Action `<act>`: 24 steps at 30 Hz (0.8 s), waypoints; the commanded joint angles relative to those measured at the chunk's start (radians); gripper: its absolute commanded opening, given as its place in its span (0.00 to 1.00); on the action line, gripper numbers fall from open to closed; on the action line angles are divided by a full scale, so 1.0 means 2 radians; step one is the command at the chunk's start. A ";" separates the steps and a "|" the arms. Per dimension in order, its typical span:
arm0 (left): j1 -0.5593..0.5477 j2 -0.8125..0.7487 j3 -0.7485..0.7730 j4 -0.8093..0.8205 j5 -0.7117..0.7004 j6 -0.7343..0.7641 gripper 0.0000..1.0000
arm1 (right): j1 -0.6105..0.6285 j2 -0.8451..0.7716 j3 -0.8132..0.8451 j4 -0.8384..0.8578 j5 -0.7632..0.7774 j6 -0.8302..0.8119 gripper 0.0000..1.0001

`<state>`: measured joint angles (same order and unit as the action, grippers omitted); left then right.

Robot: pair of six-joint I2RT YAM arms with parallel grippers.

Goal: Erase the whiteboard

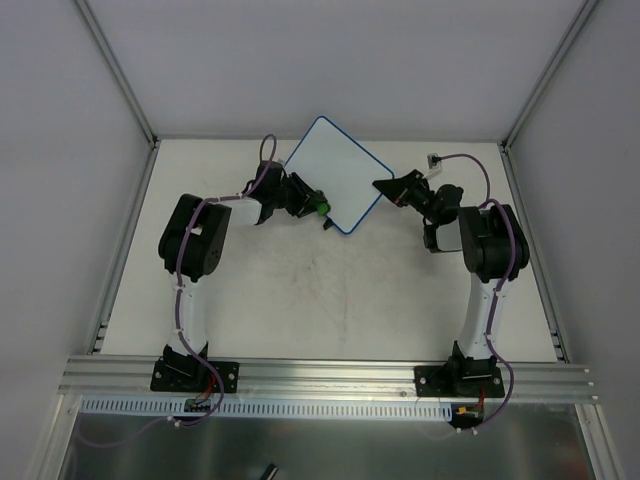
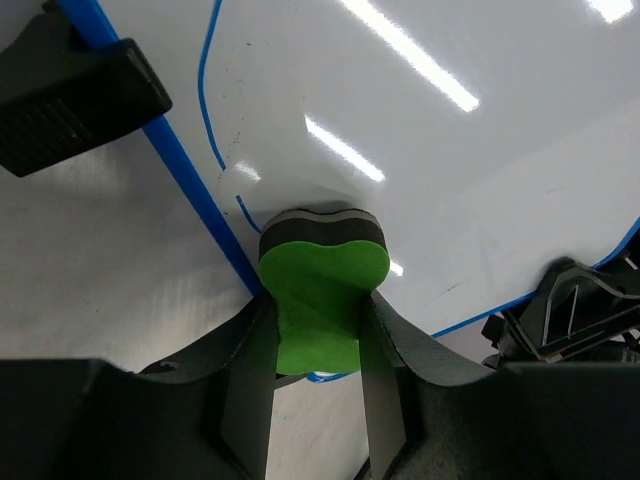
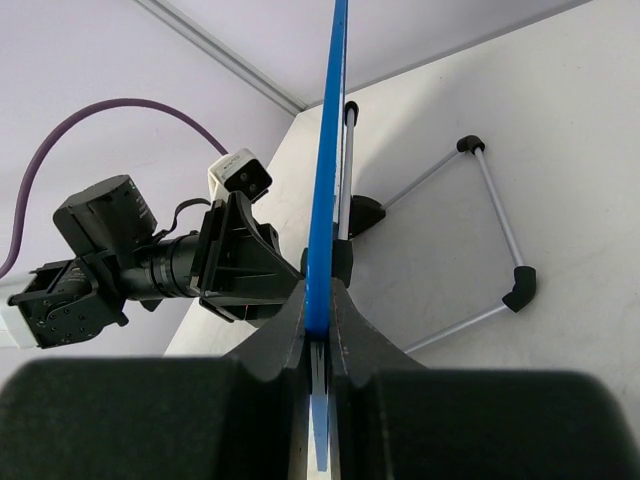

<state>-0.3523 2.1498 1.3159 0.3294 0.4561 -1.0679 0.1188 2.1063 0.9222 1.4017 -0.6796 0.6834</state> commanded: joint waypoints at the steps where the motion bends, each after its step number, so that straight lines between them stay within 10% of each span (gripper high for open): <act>1: -0.004 0.001 -0.037 -0.046 -0.072 -0.008 0.00 | 0.036 0.009 -0.004 0.065 -0.127 0.020 0.00; 24: 0.037 0.059 0.063 -0.048 -0.032 -0.015 0.00 | 0.036 0.007 -0.007 0.065 -0.131 0.018 0.00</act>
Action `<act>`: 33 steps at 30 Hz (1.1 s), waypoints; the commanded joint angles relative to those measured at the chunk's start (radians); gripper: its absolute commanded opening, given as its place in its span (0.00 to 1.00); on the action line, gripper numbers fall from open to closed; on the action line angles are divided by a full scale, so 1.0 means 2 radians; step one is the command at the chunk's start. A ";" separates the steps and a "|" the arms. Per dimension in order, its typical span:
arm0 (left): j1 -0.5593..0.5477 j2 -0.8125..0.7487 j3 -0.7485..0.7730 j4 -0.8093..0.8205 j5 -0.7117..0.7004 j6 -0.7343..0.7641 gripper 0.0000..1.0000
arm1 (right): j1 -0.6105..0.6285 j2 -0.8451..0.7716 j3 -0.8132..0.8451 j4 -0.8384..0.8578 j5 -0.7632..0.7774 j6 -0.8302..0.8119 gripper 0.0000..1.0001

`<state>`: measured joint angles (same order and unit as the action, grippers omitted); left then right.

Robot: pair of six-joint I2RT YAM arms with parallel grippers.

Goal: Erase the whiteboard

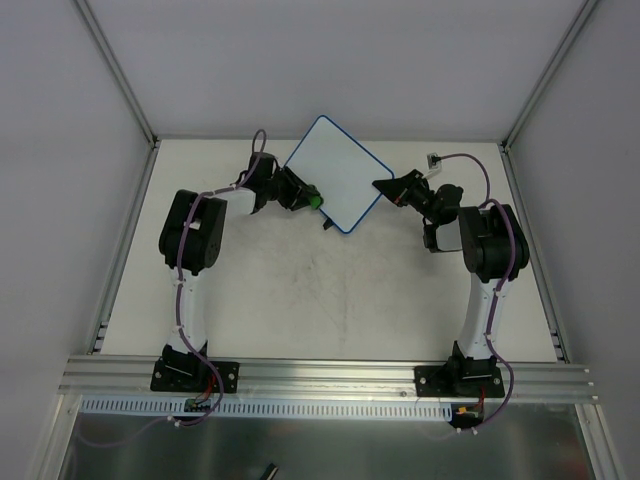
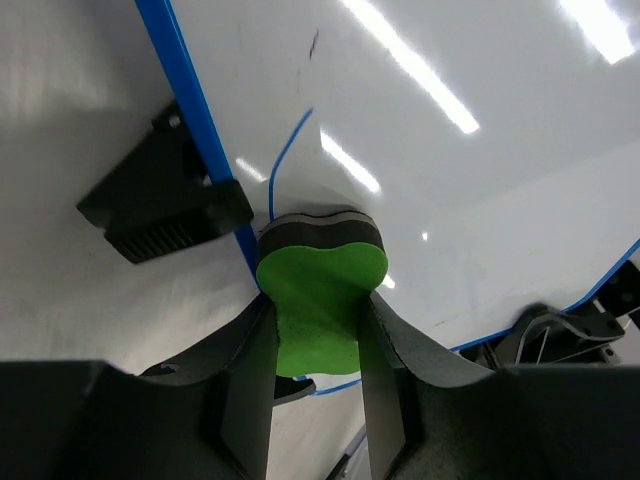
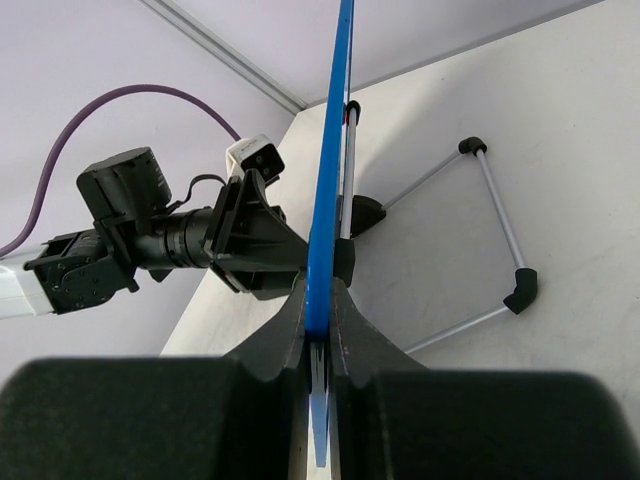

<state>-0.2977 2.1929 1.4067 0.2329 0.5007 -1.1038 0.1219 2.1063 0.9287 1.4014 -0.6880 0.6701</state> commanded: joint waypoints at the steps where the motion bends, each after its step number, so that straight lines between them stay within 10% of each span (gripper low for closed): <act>1: 0.012 0.039 0.021 0.000 -0.050 0.000 0.00 | 0.034 0.007 -0.010 0.066 -0.126 0.025 0.00; 33: 0.010 0.072 0.069 -0.008 -0.030 0.001 0.00 | 0.034 0.013 -0.003 0.066 -0.125 0.029 0.00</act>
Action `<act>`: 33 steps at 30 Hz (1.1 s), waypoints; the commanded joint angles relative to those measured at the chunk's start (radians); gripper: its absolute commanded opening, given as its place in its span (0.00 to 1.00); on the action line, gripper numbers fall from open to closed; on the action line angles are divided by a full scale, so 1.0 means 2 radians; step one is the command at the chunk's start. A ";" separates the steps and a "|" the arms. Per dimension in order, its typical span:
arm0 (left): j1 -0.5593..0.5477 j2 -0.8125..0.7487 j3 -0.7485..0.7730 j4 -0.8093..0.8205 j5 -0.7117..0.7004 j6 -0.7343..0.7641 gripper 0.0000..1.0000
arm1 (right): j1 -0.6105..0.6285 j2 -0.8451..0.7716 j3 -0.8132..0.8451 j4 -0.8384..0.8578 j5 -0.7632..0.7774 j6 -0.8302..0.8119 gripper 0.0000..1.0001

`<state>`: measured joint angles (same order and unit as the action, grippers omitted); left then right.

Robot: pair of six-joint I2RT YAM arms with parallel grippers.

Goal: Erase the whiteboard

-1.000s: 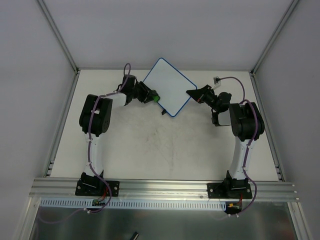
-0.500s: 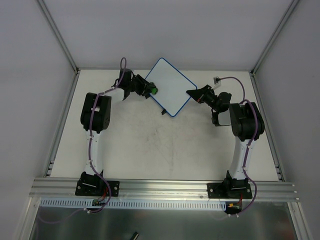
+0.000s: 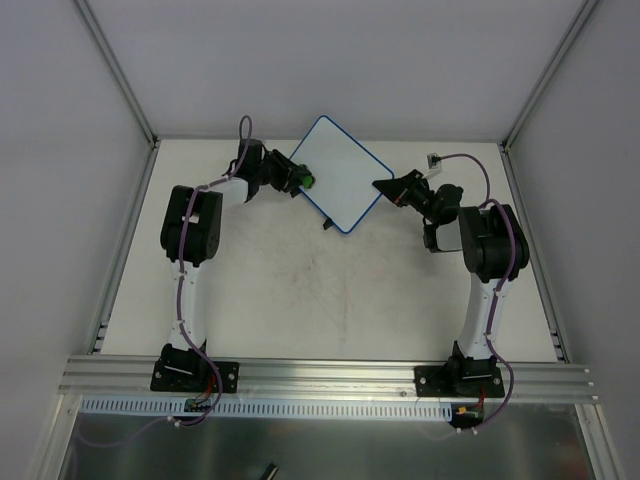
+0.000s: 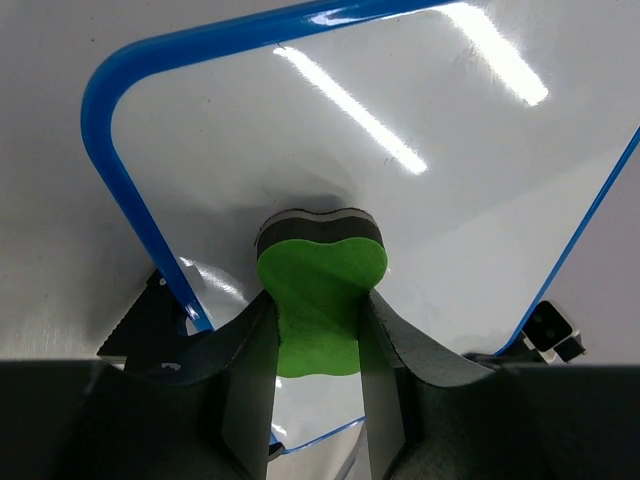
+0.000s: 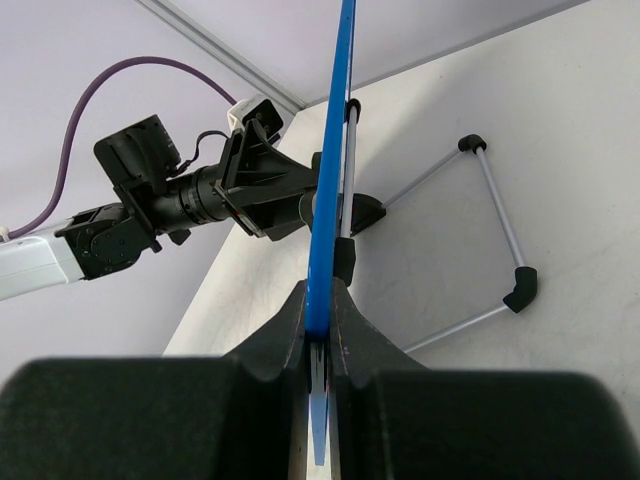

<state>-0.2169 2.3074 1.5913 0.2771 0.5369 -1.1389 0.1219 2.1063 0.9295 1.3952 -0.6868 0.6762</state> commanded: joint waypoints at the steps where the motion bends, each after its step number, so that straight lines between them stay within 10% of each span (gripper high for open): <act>1: -0.036 0.014 -0.025 -0.030 -0.051 0.021 0.00 | 0.034 0.014 -0.003 0.069 -0.125 0.025 0.00; 16: -0.086 -0.041 -0.112 -0.030 -0.064 0.021 0.00 | 0.035 0.011 -0.001 0.069 -0.124 0.028 0.00; 33: -0.016 0.015 -0.010 -0.080 -0.071 0.029 0.00 | 0.034 0.013 -0.001 0.069 -0.127 0.026 0.00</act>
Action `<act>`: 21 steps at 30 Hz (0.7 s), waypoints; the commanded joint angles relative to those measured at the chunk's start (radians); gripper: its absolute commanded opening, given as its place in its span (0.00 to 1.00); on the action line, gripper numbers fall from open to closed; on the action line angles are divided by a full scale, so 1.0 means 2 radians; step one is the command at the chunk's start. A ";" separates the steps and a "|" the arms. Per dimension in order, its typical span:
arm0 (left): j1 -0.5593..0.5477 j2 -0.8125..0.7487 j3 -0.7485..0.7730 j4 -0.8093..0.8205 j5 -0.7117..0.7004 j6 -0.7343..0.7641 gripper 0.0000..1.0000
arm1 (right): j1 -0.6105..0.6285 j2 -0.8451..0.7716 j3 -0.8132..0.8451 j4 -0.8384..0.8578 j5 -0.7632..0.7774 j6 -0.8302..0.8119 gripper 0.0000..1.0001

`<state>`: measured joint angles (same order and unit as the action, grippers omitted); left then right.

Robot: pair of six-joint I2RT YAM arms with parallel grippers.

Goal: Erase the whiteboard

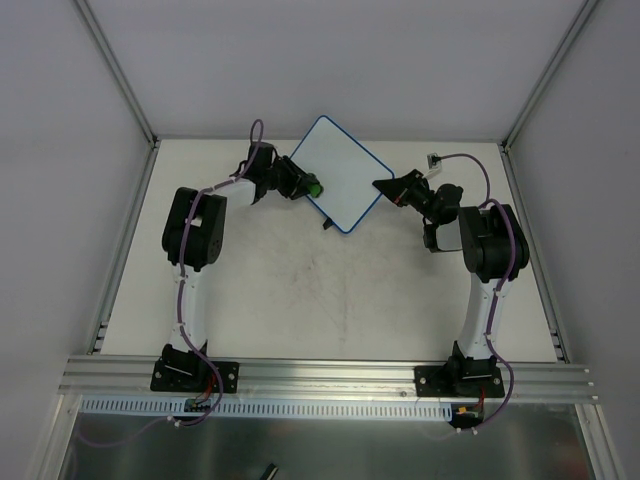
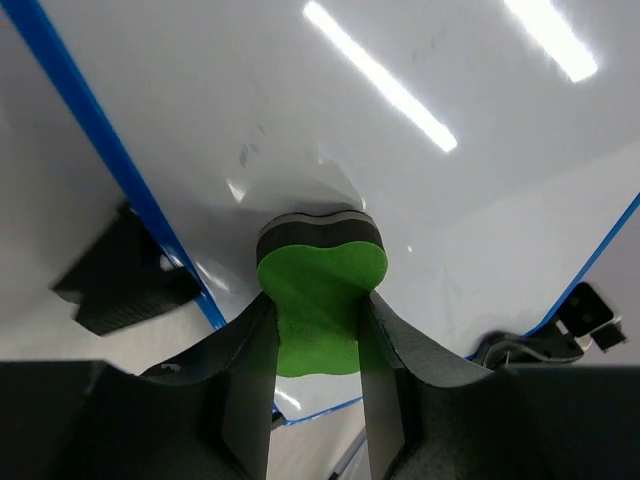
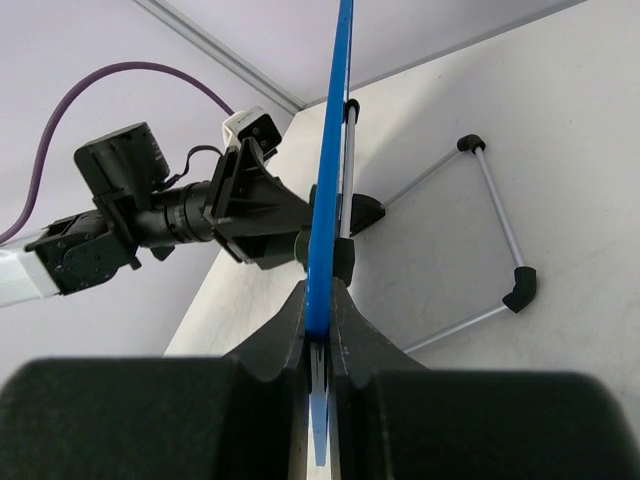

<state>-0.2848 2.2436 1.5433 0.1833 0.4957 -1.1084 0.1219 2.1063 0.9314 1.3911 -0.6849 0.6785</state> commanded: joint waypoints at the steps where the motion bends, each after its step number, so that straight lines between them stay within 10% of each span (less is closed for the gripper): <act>1: 0.020 0.053 0.020 -0.035 -0.049 0.016 0.00 | 0.035 0.013 -0.002 0.071 -0.127 0.026 0.00; 21: 0.011 0.038 0.035 -0.050 -0.064 0.066 0.00 | 0.035 0.016 0.000 0.071 -0.123 0.027 0.00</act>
<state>-0.2012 2.3112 1.6611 0.1349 0.4480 -1.0531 0.1226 2.1067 0.9333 1.3911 -0.6880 0.6777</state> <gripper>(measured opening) 0.328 0.077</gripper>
